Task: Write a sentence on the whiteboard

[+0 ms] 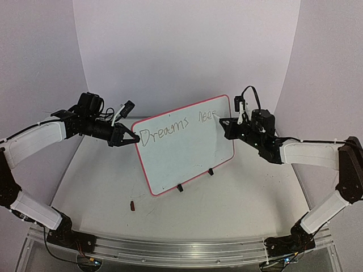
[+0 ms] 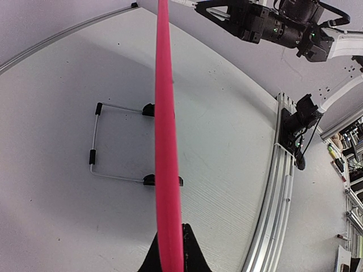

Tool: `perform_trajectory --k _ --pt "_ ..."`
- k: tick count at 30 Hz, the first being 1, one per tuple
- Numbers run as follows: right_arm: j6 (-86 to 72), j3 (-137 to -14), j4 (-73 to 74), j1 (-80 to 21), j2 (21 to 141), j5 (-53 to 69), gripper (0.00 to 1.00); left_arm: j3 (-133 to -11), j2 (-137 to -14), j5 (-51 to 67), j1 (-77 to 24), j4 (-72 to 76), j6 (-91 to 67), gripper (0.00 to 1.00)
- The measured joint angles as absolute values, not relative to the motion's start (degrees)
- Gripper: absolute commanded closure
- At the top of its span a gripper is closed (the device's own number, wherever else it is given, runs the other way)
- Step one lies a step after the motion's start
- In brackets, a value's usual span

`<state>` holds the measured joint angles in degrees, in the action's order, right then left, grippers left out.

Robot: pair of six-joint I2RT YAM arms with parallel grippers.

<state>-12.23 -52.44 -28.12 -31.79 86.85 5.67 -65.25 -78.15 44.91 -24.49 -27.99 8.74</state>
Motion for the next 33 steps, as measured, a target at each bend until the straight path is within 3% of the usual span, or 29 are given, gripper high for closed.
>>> perform_trajectory --k 17,33 --pt "-12.1 -50.8 -26.7 -31.8 86.8 2.4 1.0 -65.3 -78.2 44.9 -24.5 -28.0 8.5 1.0" --pt "-10.1 -57.7 -25.9 -31.8 88.0 0.9 1.0 -65.3 -78.2 44.9 -24.6 -28.0 8.7 1.0"
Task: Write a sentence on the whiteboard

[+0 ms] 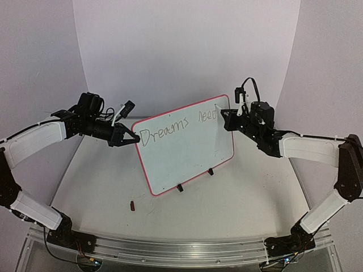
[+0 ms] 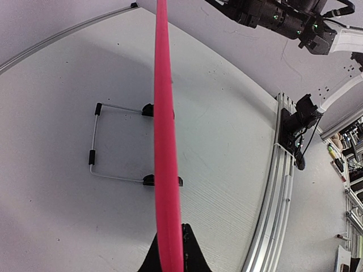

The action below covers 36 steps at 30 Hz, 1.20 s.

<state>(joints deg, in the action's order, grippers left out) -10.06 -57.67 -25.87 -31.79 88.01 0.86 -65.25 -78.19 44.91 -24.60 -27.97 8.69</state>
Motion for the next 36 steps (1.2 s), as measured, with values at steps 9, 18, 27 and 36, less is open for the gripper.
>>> perform_trajectory --k 9,18,27,36 --pt "-9.7 -58.5 -26.0 -31.8 88.8 0.9 1.0 -65.3 -78.2 44.9 -24.6 -28.0 8.5 1.0" --pt "-10.3 -55.3 -26.0 -31.8 88.8 0.9 1.0 -65.6 -78.5 44.9 -24.6 -27.9 7.9 1.0" --pt "-10.8 -53.3 -26.0 -31.8 88.8 -1.5 1.0 -65.6 -78.5 44.8 -24.6 -27.9 7.7 1.0" --pt "-10.8 -53.0 -25.5 -31.8 88.0 -3.8 1.0 -65.6 -78.6 44.8 -24.7 -27.9 7.9 1.0"
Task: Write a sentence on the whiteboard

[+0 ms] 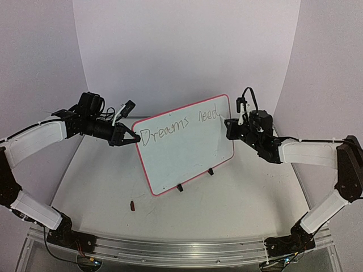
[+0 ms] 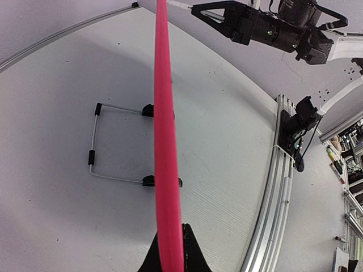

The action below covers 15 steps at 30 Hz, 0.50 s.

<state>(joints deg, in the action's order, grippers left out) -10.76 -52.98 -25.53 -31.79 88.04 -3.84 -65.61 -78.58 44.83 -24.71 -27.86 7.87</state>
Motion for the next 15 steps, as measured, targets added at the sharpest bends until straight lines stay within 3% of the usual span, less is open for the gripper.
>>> perform_trajectory --k 8,15 --pt "-11.1 -48.8 -24.6 -31.8 78.5 -0.8 1.0 -65.6 -78.6 44.8 -25.0 -27.9 9.0 1.0" --pt "-12.5 -45.3 -19.7 -31.8 64.6 10.3 1.0 -65.6 -78.6 44.9 -25.1 -27.8 9.0 1.0"
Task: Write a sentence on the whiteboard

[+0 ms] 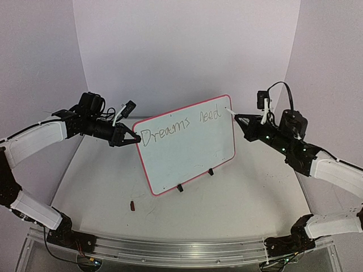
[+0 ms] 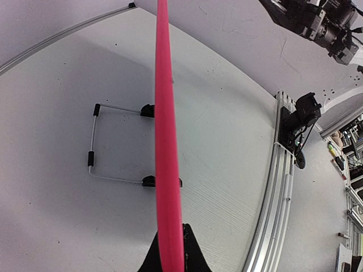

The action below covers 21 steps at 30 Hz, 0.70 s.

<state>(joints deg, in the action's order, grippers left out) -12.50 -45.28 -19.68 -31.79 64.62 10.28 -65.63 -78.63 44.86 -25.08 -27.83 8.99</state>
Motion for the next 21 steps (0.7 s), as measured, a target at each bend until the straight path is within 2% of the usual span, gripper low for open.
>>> perform_trajectory --k 5,11,21 --pt "-13.6 -44.4 -14.4 -31.9 58.9 16.3 1.0 -65.6 -78.6 44.8 -25.1 -27.8 9.0 1.0" --pt "-16.1 -42.1 -9.8 -33.0 56.6 17.9 1.0 -65.6 -78.6 44.8 -25.2 -27.8 9.0 1.0" --pt "-17.5 -41.9 -8.9 -46.4 65.6 15.9 1.0 -65.6 -78.5 43.8 -26.1 -27.4 9.0 1.0"
